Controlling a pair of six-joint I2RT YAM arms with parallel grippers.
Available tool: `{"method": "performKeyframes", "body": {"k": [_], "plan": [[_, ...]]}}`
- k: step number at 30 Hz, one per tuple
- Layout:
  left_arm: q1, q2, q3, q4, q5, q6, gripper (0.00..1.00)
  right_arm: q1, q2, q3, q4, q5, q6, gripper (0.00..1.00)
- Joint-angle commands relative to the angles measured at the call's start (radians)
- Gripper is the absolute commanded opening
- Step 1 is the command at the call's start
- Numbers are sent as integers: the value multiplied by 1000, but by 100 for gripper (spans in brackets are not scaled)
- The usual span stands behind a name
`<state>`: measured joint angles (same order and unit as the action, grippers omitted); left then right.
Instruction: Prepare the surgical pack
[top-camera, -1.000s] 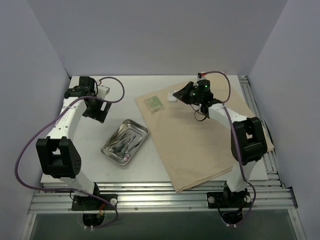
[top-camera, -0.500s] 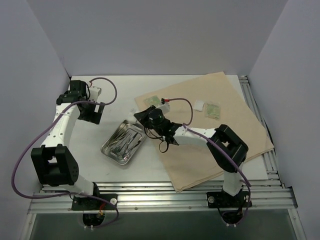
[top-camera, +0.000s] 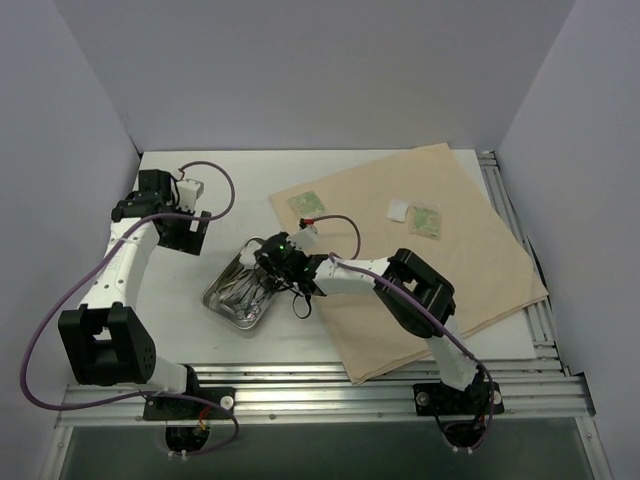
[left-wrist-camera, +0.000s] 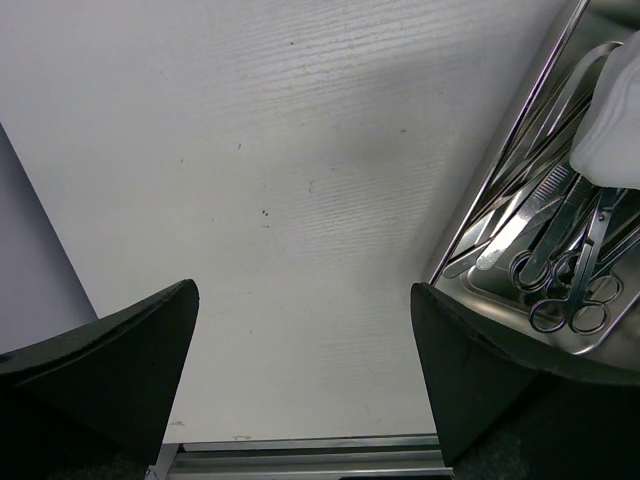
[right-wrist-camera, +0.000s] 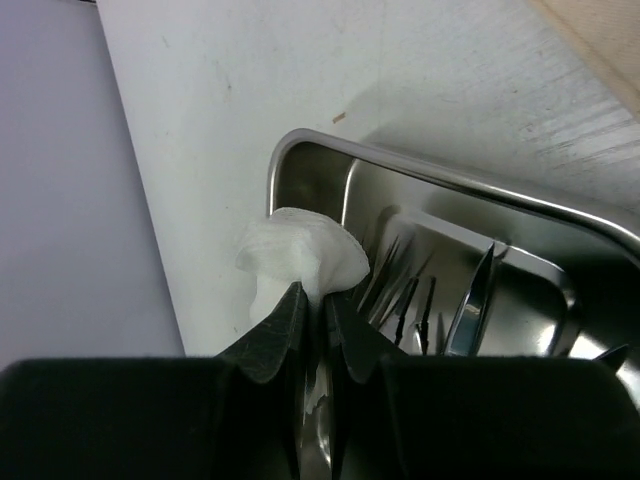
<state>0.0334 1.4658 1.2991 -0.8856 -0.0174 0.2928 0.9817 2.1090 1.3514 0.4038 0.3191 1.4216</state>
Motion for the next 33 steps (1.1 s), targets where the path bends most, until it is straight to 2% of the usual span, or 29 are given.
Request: {"method": "performKeyframes", "body": {"k": [1, 7, 20, 28, 32, 33], "plan": [[3, -42, -9, 50, 42, 8, 97, -2, 17, 46, -49, 52, 54, 0], [3, -41, -12, 53, 50, 11, 97, -3, 83, 94, -49, 18, 77, 0], [3, -44, -17, 53, 48, 19, 97, -15, 131, 160, -92, 44, 83, 0], [3, -42, -14, 51, 45, 23, 97, -20, 158, 213, -233, 48, 108, 1], [3, -44, -11, 47, 47, 25, 97, -23, 155, 224, -237, 54, 80, 17], [3, -44, -9, 47, 45, 26, 97, -23, 155, 229, -240, 55, 76, 18]]}}
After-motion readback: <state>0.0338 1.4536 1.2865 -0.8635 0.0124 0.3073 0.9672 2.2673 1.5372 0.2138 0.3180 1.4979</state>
